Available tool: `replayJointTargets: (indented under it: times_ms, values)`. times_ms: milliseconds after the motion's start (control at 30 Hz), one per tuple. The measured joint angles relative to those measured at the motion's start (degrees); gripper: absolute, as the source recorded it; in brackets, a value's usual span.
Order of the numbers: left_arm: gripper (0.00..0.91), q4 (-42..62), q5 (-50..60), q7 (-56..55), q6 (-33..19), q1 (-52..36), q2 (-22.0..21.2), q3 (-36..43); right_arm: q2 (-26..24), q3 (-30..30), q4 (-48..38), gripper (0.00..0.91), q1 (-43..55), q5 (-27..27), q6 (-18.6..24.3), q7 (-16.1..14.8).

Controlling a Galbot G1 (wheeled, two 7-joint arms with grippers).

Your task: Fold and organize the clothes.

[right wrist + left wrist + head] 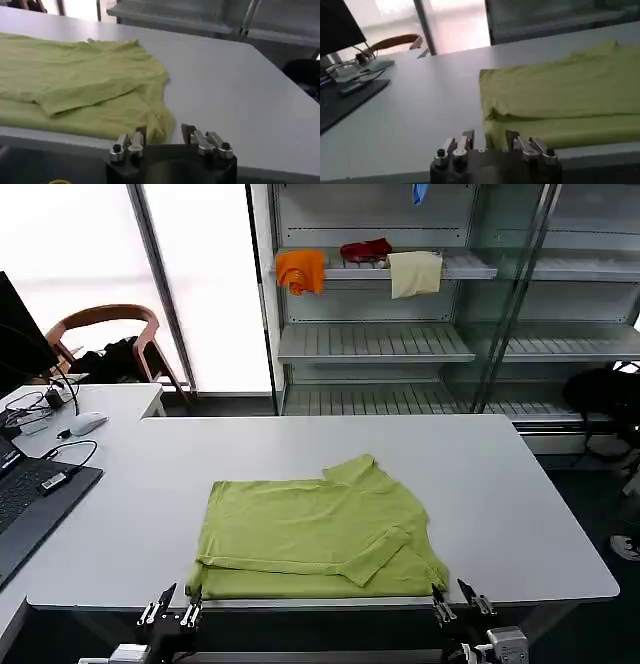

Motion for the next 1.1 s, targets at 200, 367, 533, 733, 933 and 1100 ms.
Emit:
replayJointTargets:
  times_ms: [200,367,533,733,933,1100]
  values:
    - [0.907,-3.1,-2.6,0.9,1.0,-2.1,2.1,-3.0,-1.0,2.1,-2.7,0.907,7.0,0.8,0.7,-5.5]
    - [0.907,-1.4,-6.9,3.8,0.4,-7.8,3.3,-4.3,0.1,-2.2,-9.6,0.907,19.1,0.1,2.2,-11.6]
    - [0.907,3.4,-11.1,7.7,-0.3,-15.9,4.0,-4.3,3.3,-9.2,-19.5,0.907,32.5,-0.3,2.6,-16.2]
    - [0.907,10.7,-14.7,11.2,0.7,-25.7,4.1,-2.6,8.8,-17.0,-33.0,0.907,46.9,-1.1,1.6,-19.8]
    - [0.907,18.6,-16.0,13.6,2.1,-33.3,3.7,-0.1,13.3,-23.0,-44.3,0.907,56.6,-2.8,0.2,-22.8]
    - [0.907,25.2,-15.9,15.4,2.8,-38.3,3.3,2.3,16.0,-26.1,-51.2,0.907,61.2,-4.6,-0.5,-24.7]
